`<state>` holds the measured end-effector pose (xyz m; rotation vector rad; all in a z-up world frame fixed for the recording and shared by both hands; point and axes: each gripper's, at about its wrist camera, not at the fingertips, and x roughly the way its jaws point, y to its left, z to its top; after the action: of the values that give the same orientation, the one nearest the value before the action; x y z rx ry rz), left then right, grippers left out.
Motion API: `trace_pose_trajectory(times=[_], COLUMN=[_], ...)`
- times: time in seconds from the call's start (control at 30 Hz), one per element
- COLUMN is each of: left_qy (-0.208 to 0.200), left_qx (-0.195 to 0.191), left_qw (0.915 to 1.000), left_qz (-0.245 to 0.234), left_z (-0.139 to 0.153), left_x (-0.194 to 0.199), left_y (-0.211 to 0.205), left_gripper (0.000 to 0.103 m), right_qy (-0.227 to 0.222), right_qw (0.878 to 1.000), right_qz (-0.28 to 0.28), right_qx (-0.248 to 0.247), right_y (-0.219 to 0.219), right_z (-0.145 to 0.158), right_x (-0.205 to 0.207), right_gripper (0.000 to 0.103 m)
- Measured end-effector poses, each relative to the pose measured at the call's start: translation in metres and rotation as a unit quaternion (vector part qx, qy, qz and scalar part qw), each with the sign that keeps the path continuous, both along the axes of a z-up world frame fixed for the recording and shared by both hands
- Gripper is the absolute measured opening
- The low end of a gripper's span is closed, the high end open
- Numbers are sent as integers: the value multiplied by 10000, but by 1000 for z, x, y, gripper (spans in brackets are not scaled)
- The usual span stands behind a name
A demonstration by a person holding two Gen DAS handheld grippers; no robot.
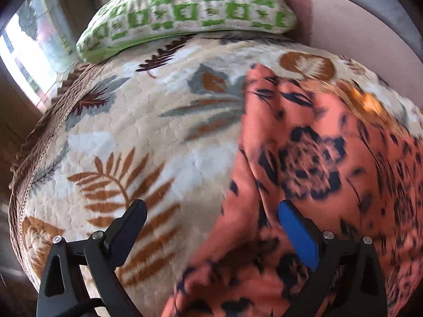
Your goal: Fold small clothes
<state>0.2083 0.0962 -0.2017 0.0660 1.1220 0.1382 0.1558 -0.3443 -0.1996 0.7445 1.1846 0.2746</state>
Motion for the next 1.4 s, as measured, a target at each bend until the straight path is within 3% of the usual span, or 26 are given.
trace_pose_trajectory(times=[0.1, 0.17, 0.23, 0.33, 0.5, 0.67, 0.7, 0.8, 0.87, 0.97, 1.17, 1.4], left_qy=[141, 192, 235, 33, 145, 113, 133, 346, 462, 509, 267, 467], left_qx=[-148, -259, -100, -68, -308, -392, -552, -883, -989, -646, -815, -511], left_qw=[9993, 9985, 9984, 9983, 9977, 9962, 9946, 9919, 9907, 9948, 9958, 9965], left_qz=[-325, -435, -503, -577, -593, -774, -871, -849, -816, -595, 334, 478], left_z=[-2, -4, -8, -5, -1, 16, 21, 23, 21, 18, 39, 32], left_x=[-28, -47, -63, -99, -159, -220, -233, -257, -268, -271, -261, -257], left_y=[-6, -8, -10, -8, -4, -5, -6, -6, -6, 4, 65, 83], left_gripper=[100, 100, 100, 100, 100, 100, 100, 100, 100, 100, 100, 100], right_qy=[-11, 268, 570, 559, 811, 544, 482, 347, 237, 259, 812, 1197], right_qw=[9986, 9958, 9921, 9911, 9828, 9796, 9800, 9783, 9781, 9815, 9920, 9913], right_qz=[516, 867, 1114, 1206, 1640, 1842, 1841, 1929, 1862, 1485, 222, 174], right_qx=[103, -69, -69, -92, -264, -584, -576, -665, -896, -1181, -939, -522], right_y=[35, 55, 69, 75, 81, 80, 80, 83, 77, 52, -29, -19], right_z=[3, -3, -12, -6, 2, 28, 34, 46, 54, 59, 49, 26], right_x=[-11, -24, -40, -69, -115, -154, -160, -177, -185, -193, -214, -224], right_gripper=[17, 17, 17, 17, 17, 17, 18, 31, 72, 73, 71, 60])
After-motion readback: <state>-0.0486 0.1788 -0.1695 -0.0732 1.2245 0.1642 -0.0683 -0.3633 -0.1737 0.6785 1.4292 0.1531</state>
